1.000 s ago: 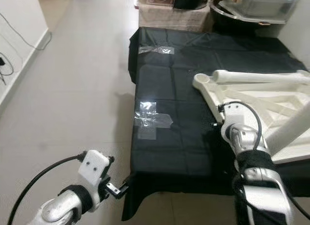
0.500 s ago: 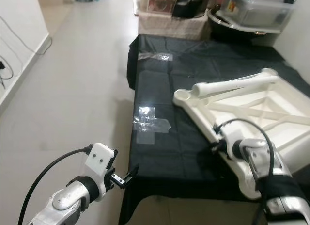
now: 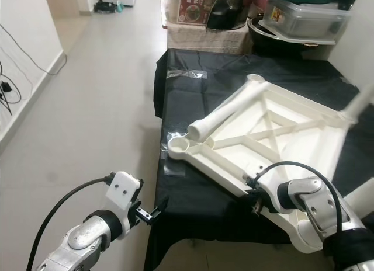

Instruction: Building children table

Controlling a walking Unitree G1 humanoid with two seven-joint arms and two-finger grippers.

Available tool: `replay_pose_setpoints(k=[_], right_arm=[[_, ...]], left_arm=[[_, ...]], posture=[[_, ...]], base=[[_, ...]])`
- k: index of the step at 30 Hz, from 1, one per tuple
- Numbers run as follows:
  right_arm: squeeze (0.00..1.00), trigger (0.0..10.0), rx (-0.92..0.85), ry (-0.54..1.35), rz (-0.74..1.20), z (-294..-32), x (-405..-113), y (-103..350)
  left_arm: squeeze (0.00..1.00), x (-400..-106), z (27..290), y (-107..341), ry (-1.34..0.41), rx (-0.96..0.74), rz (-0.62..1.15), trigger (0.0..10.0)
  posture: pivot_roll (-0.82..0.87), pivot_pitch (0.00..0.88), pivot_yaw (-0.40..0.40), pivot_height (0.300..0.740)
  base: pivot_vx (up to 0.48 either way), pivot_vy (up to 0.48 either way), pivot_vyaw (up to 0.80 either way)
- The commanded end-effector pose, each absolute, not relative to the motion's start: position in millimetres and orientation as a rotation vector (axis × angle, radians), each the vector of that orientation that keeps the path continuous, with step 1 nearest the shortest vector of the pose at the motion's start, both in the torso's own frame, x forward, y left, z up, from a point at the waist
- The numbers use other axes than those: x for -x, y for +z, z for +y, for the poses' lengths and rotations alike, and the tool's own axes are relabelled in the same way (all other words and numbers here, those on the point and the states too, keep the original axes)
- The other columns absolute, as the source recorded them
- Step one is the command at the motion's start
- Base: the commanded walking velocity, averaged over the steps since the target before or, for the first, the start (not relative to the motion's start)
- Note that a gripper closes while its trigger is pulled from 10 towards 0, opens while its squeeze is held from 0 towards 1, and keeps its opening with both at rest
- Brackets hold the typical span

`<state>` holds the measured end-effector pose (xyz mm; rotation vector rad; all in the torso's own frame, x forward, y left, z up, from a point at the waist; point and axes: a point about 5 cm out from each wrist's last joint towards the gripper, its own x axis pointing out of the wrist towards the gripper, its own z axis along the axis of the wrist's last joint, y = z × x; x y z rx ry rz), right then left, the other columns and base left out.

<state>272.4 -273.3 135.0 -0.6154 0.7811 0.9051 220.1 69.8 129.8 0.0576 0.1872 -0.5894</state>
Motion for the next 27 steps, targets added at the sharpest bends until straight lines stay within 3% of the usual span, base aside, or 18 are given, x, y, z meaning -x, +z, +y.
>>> replay_pose_setpoints(k=[1, 7, 14, 23, 24, 25, 26, 27], right_arm=[[0.0, 0.0, 0.758, 1.007, 0.873, -275, -267, 125], [0.0, 0.0, 0.861, 0.994, 0.935, -292, -267, 131], [0.0, 0.0, 1.07, 0.916, 1.21, -347, -248, 134], [0.0, 0.0, 1.035, 0.866, 1.188, -354, -252, 134], [0.0, 8.7, 1.036, 0.858, 1.152, -351, -256, 136], [0.0, 8.7, 1.036, 0.858, 1.152, -351, -256, 136], [0.0, 10.0, 1.023, 0.856, 1.1, -347, -261, 138], [0.0, 10.0, 1.023, 0.856, 1.1, -347, -261, 138]], left_arm=[[0.0, -221, 70, 126, -0.58, -0.069, 0.194, 10.0], [0.0, -222, 70, 126, -0.577, -0.07, 0.192, 10.0], [0.0, -223, 69, 125, -0.577, -0.069, 0.187, 10.0], [0.0, -223, 69, 124, -0.577, -0.072, 0.186, 10.0], [0.0, -223, 69, 124, -0.578, -0.073, 0.186, 10.0], [0.0, -223, 69, 124, -0.578, -0.073, 0.186, 10.0], [0.0, -223, 69, 124, -0.578, -0.074, 0.185, 10.0], [0.0, -223, 69, 124, -0.578, -0.074, 0.185, 10.0]], posture=[[0.13, 0.04, -0.065, 0.74], [0.13, 0.04, -0.067, 0.74], [0.13, 0.041, -0.069, 0.74], [0.13, 0.038, -0.066, 0.74], [0.13, 0.036, -0.063, 0.74], [0.13, 0.036, -0.063, 0.74], [0.13, 0.036, -0.063, 0.74], [0.13, 0.036, -0.063, 0.74]], base=[[0.0, 0.0, 0.0], [0.0, 0.0, 0.0], [0.0, 0.0, 0.0], [0.0, 0.0, 0.0], [0.0, 0.0, 0.0], [0.0, 0.0, 0.0], [0.0, 0.0, 0.0], [0.0, 0.0, 0.0]])
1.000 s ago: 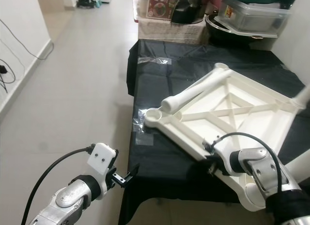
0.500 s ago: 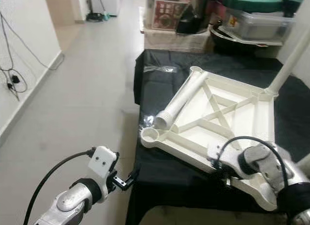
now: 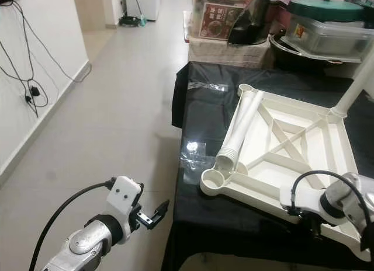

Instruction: Building children table

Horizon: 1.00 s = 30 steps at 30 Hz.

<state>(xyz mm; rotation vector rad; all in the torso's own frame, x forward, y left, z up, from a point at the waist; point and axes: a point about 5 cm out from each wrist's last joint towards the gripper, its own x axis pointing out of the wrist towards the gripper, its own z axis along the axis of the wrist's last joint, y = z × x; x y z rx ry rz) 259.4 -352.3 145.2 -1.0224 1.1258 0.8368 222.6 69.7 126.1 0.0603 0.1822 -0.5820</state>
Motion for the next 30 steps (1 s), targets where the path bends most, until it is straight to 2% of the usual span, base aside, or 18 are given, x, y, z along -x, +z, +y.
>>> replay_pose_setpoints(k=[1, 2, 6, 7, 8, 9, 12, 15, 23, 30], right_arm=[[0.0, 10.0, 1.023, 0.856, 1.1, -347, -261, 138], [1.0, 10.0, 0.923, 0.856, 0.96, -331, -276, 146], [1.0, 10.0, 0.887, 0.863, 0.904, -325, -282, 150], [0.58, 10.0, 0.845, 0.856, 0.861, -320, -287, 155], [0.58, 10.0, 0.845, 0.856, 0.861, -320, -287, 155], [0.0, 10.0, 0.79, 0.871, 0.812, -313, -291, 161], [0.0, 10.0, 0.649, 0.911, 0.629, -285, -305, 177], [0.0, 10.0, 0.624, 0.915, 0.587, -270, -310, 178], [0.0, 10.0, 0.623, 0.943, 0.634, -254, -311, 162], [0.0, 10.0, 0.639, 0.972, 0.702, -253, -306, 152]], left_arm=[[0.0, -223, 69, 124, -0.578, -0.074, 0.185, 10.0], [0.0, -224, 70, 123, -0.578, -0.076, 0.186, 10.0], [0.0, -224, 70, 123, -0.578, -0.076, 0.185, 10.0], [0.0, -224, 69, 122, -0.577, -0.077, 0.186, 10.0], [0.0, -224, 69, 122, -0.577, -0.077, 0.186, 10.0], [0.0, -224, 69, 122, -0.578, -0.077, 0.187, 10.0], [0.0, -224, 69, 122, -0.579, -0.075, 0.189, 10.0], [0.0, -223, 69, 122, -0.579, -0.074, 0.188, 10.0], [0.0, -221, 68, 122, -0.578, -0.07, 0.186, 10.0], [0.0, -220, 68, 123, -0.576, -0.067, 0.187, 10.0]], posture=[[0.13, 0.036, -0.063, 0.74], [0.13, 0.031, -0.065, 0.74], [0.13, 0.031, -0.065, 0.74], [0.13, 0.025, -0.068, 0.74], [0.13, 0.025, -0.068, 0.74], [0.13, 0.025, -0.068, 0.74], [0.13, 0.025, -0.068, 0.74], [0.13, 0.02, -0.072, 0.74], [0.14, 0.026, -0.078, 0.74], [0.14, 0.032, -0.081, 0.74]], base=[[0.0, 0.0, 0.0], [0.0, 0.0, 0.0], [0.0, 0.0, 0.0], [0.0, 0.0, 0.0], [0.0, 0.0, 0.0], [0.0, 0.0, 0.0], [0.0, 0.0, 0.0], [0.0, 0.0, 0.0], [0.0, 0.0, 0.0], [0.0, 0.0, 0.0]])
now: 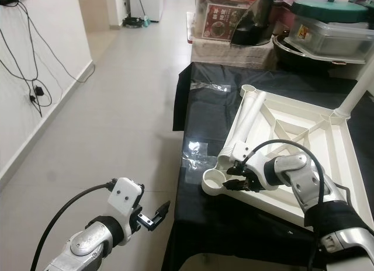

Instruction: Building children table

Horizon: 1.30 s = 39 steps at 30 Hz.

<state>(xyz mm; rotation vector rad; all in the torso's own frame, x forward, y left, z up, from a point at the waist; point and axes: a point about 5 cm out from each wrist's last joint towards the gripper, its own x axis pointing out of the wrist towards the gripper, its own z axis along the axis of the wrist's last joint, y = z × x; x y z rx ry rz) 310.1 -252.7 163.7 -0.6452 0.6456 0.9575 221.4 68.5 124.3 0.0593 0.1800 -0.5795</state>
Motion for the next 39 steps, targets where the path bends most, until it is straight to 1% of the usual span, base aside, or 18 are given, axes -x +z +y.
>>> replay_pose_setpoints(k=[1, 4, 6, 9, 12, 19, 25, 26, 27, 28, 30, 31, 36, 39], right_arm=[[0.0, 10.0, 0.639, 0.972, 0.702, -253, -306, 152], [0.0, 10.0, 0.639, 0.972, 0.702, -253, -306, 152], [0.0, 10.0, 0.648, 0.982, 0.732, -254, -303, 148], [0.0, 10.0, 0.68, 0.947, 0.797, -259, -300, 145], [0.0, 10.0, 0.684, 0.939, 0.82, -260, -298, 143], [0.0, 10.0, 0.681, 0.934, 0.835, -259, -295, 142], [0.0, 10.0, 0.678, 0.969, 0.862, -267, -286, 147], [0.0, 10.0, 0.626, 0.987, 0.838, -267, -283, 150], [0.0, 10.0, 0.626, 0.987, 0.838, -267, -283, 150], [0.0, 10.0, 0.58, 1.0, 0.799, -267, -283, 155], [0.0, 10.0, 0.58, 1.0, 0.799, -267, -283, 155], [0.0, 10.0, 0.533, 1.01, 0.767, -268, -282, 160], [0.0, 10.0, 0.524, 1.005, 0.785, -277, -275, 160], [0.0, 10.0, 0.504, 1.013, 0.778, -277, -273, 162]], left_arm=[[0.0, -220, 68, 123, -0.576, -0.067, 0.187, 10.0], [0.0, -220, 68, 123, -0.576, -0.067, 0.187, 10.0], [0.0, -220, 69, 123, -0.576, -0.067, 0.188, 10.0], [0.0, -219, 70, 122, -0.572, -0.064, 0.196, 10.0], [0.0, -219, 69, 122, -0.573, -0.065, 0.197, 10.0], [0.0, -219, 70, 123, -0.571, -0.066, 0.196, 10.0], [0.0, -219, 70, 122, -0.573, -0.065, 0.198, 10.0], [0.0, -219, 70, 123, -0.574, -0.066, 0.197, 10.0], [0.0, -219, 70, 123, -0.574, -0.066, 0.197, 10.0], [0.0, -219, 70, 123, -0.573, -0.066, 0.197, 10.0], [0.0, -219, 70, 123, -0.573, -0.066, 0.197, 10.0], [0.0, -219, 70, 123, -0.573, -0.066, 0.197, 10.0], [0.0, -220, 70, 123, -0.574, -0.068, 0.199, 10.0], [0.0, -219, 71, 122, -0.574, -0.068, 0.2, 10.0]], posture=[[0.14, 0.032, -0.081, 0.74], [0.14, 0.032, -0.081, 0.74], [0.14, 0.032, -0.081, 0.74], [0.13, 0.046, -0.077, 0.74], [0.13, 0.046, -0.077, 0.74], [0.14, 0.051, -0.075, 0.74], [0.14, 0.051, -0.074, 0.74], [0.14, 0.051, -0.074, 0.74], [0.14, 0.051, -0.074, 0.74], [0.14, 0.05, -0.072, 0.74], [0.14, 0.05, -0.072, 0.74], [0.14, 0.05, -0.073, 0.74], [0.14, 0.051, -0.069, 0.74], [0.14, 0.05, -0.067, 0.74]], base=[[0.0, 0.0, 0.0], [0.0, 0.0, 0.0], [0.0, 0.0, 0.0], [0.0, 0.0, 0.0], [0.0, 0.0, 0.0], [0.0, 0.0, 0.0], [0.0, 0.0, 0.0], [0.0, 0.0, 0.0], [0.0, 0.0, 0.0], [0.0, 0.0, 0.0], [0.0, 0.0, 0.0], [0.0, 0.0, 0.0], [0.0, 0.0, 0.0], [0.0, 0.0, 0.0]])
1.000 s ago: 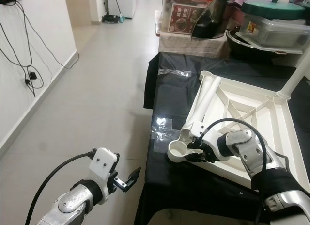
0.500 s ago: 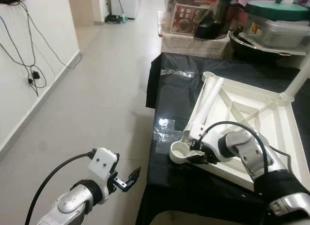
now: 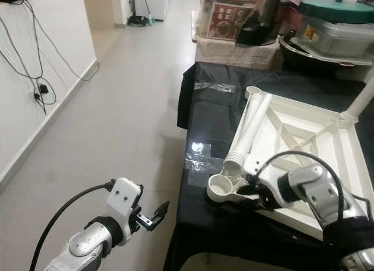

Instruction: Building children table

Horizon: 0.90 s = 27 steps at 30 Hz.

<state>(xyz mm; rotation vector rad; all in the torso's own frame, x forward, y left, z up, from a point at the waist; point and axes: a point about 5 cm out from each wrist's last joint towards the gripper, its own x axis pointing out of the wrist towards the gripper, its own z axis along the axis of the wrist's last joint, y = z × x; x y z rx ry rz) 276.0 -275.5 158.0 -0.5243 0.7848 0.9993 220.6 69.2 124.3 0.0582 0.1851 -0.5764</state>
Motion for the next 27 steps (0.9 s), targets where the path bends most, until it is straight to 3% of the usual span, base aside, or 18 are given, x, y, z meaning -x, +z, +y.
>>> replay_pose_setpoints(k=[1, 7, 8, 10, 11, 17, 18, 27], right_arm=[[0.0, 10.0, 0.503, 1.012, 0.775, -277, -273, 162], [0.0, 10.0, 0.527, 1.002, 0.808, -279, -270, 157], [0.0, 8.7, 0.533, 0.993, 0.819, -279, -271, 153], [0.0, 8.7, 0.534, 0.987, 0.824, -278, -270, 151], [0.0, 10.0, 0.542, 0.991, 0.831, -276, -270, 147], [0.0, 10.0, 0.594, 0.986, 0.865, -270, -271, 135], [0.0, 0.0, 0.61, 0.974, 0.869, -268, -273, 132], [0.0, 0.0, 0.646, 0.966, 0.876, -266, -276, 130]], left_arm=[[0.0, -219, 71, 122, -0.573, -0.069, 0.2, 10.0], [0.0, -220, 71, 122, -0.574, -0.07, 0.201, 10.0], [0.0, -220, 71, 122, -0.574, -0.07, 0.201, 10.0], [0.0, -220, 71, 122, -0.574, -0.07, 0.202, 10.0], [0.0, -220, 71, 122, -0.574, -0.07, 0.201, 10.0], [0.0, -219, 70, 122, -0.574, -0.069, 0.201, 10.0], [0.0, -219, 70, 122, -0.572, -0.069, 0.2, 10.0], [0.0, -220, 70, 122, -0.571, -0.071, 0.198, 10.0]], posture=[[0.14, 0.05, -0.067, 0.74], [0.14, 0.05, -0.068, 0.74], [0.14, 0.05, -0.068, 0.74], [0.14, 0.05, -0.068, 0.74], [0.14, 0.051, -0.067, 0.74], [0.14, 0.048, -0.07, 0.74], [0.14, 0.048, -0.07, 0.74], [0.14, 0.042, -0.072, 0.74]], base=[[0.0, 0.0, 0.0], [0.0, 0.0, 0.0], [0.0, 0.0, 0.0], [0.0, 0.0, 0.0], [0.0, 0.0, 0.0], [0.0, 0.0, 0.0], [0.0, 0.0, 0.0], [0.0, 0.0, 0.0]])
